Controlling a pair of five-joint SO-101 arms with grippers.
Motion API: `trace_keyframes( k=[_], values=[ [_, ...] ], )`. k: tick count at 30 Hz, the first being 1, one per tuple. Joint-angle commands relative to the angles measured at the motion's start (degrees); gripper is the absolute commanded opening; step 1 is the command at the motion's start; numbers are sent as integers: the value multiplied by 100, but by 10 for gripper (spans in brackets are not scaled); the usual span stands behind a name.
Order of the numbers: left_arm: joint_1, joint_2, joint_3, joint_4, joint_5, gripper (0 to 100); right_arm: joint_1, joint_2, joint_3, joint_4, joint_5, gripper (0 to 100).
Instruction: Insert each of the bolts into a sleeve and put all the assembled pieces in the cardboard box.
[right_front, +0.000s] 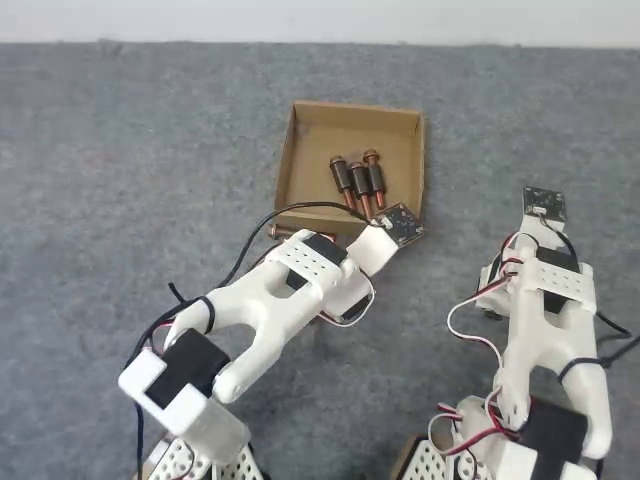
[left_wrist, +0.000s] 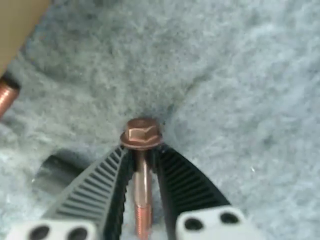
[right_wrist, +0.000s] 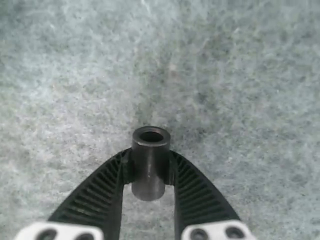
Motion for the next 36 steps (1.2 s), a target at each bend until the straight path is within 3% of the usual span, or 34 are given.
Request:
trace_keyframes(
  k=[1, 6, 9, 26, 36],
  values=[
    [-18, 26, -233, -158, 396, 10, 57, -295, -35, -75, 70, 6],
    [79, -791, -189, 149, 1793, 11, -22, -295, 114, -259, 79, 6],
    [79, -1495, -171, 501, 2198, 11, -66, -295, 114, -251, 79, 6],
    [-1134, -5407, 1719, 633, 2268, 12, -66, -295, 123, -259, 79, 6],
    [-3103, -7420, 2941, 229, 2523, 12, -251, -303, 158, -418, 62, 6]
  ],
)
